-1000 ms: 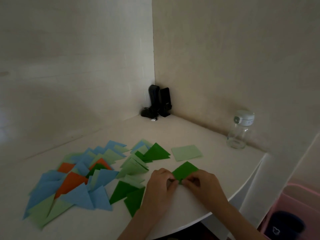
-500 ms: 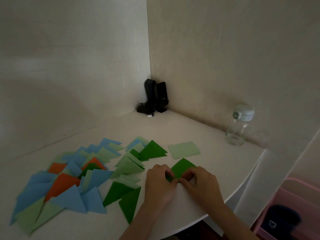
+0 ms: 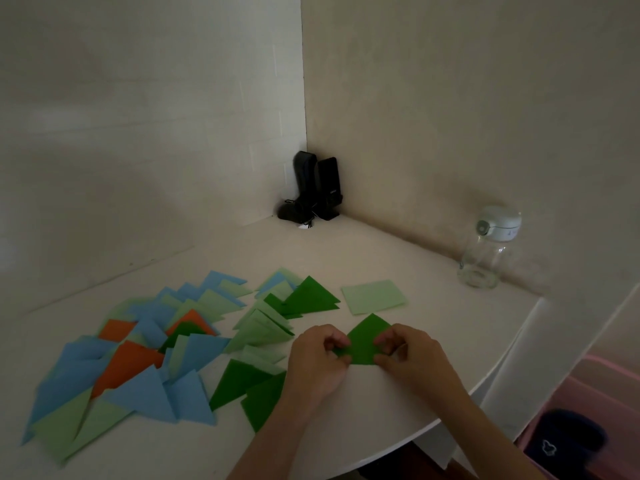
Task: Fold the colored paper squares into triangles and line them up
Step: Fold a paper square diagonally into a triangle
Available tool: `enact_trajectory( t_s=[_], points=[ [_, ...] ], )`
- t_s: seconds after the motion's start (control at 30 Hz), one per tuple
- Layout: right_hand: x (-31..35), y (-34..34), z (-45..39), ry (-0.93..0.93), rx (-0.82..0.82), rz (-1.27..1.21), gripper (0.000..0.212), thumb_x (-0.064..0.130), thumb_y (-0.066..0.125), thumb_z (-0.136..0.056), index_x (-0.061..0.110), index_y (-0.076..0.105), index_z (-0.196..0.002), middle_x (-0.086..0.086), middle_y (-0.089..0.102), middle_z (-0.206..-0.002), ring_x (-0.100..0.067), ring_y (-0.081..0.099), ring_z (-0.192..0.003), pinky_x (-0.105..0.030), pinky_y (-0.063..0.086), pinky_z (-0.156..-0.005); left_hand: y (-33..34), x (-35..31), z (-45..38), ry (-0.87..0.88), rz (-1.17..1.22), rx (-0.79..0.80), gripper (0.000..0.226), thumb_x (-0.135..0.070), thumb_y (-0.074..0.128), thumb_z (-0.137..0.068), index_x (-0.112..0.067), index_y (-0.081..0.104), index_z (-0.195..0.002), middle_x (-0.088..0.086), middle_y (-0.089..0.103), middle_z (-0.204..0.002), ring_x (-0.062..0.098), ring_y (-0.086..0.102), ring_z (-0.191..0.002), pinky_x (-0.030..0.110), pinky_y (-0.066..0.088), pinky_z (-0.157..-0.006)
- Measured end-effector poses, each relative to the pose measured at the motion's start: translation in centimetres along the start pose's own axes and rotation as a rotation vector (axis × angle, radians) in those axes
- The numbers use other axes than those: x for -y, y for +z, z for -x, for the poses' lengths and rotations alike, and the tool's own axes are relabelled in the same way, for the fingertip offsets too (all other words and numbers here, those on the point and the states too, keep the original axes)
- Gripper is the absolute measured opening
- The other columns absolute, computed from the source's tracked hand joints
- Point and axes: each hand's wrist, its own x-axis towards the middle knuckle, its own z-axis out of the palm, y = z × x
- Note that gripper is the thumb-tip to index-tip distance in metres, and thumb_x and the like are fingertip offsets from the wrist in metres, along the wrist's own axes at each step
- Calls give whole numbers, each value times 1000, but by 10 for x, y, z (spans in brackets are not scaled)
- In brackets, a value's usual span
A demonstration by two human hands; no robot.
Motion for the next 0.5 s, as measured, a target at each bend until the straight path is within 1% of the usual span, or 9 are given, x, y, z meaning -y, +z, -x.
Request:
enact_trajectory(
  t_s=[0.07,0.1,0.13,0.17,0.23,0.3,0.4,0.5],
  points=[
    [-3,-7,1,17,-57,-47,25,13,77,-72,34,63,-78,11,62,-73,0,55,-60,-7,40,-60,0,0,2,2,-2,0,19,-10,70,-77,-27,65,-82,-15,59,-87,-1,51,-79,6,37,-65],
    [-5,-12,1,44,-122,-72,21,17,76,-74,33,63,-80,9,63,-74,-1,57,-60,-7,41,-59,0,0,3,-1,2,0,18,-10,69,-78,-27,65,-83,-15,59,-87,0,51,-79,7,37,-65],
    [-6,-16,0,78,-178,-84,15,22,74,-78,30,63,-85,6,63,-78,-2,58,-63,-8,41,-58,0,0,4,-2,5,-2,18,-10,69,-78,-27,65,-84,-15,59,-87,0,51,-80,7,37,-65],
    [-6,-20,0,114,-196,-80,16,29,71,-81,26,61,-93,4,63,-84,-5,59,-69,-9,40,-58,0,0,5,2,5,-7,18,-10,68,-79,-26,65,-84,-15,59,-88,0,51,-80,6,37,-65],
    [-4,-21,-2,168,-116,-67,32,37,66,-84,24,51,-108,1,62,-94,-12,60,-80,-18,42,-66,3,0,7,23,1,-34,18,-8,67,-79,-25,64,-84,-14,59,-87,1,52,-81,4,36,-67],
    [4,-18,-4,196,-41,-96,40,39,66,-84,25,45,-115,0,62,-98,-15,60,-87,-23,43,-73,6,0,9,53,-20,-64,18,-6,67,-79,-23,63,-84,-12,59,-87,2,52,-81,4,36,-70],
    [14,-10,-2,183,-27,-111,44,32,70,-82,24,45,-117,-1,64,-95,-14,60,-85,-20,44,-67,11,1,13,119,-72,-115,18,-7,66,-78,-23,61,-85,-10,55,-86,6,49,-83,10,38,-74],
    [18,-1,2,102,-74,-62,41,24,70,-82,23,47,-115,-1,66,-90,-14,64,-79,-24,50,-69,12,3,15,167,-81,-133,17,-8,67,-77,-21,58,-84,-10,49,-84,10,49,-82,20,42,-75]
  ],
)
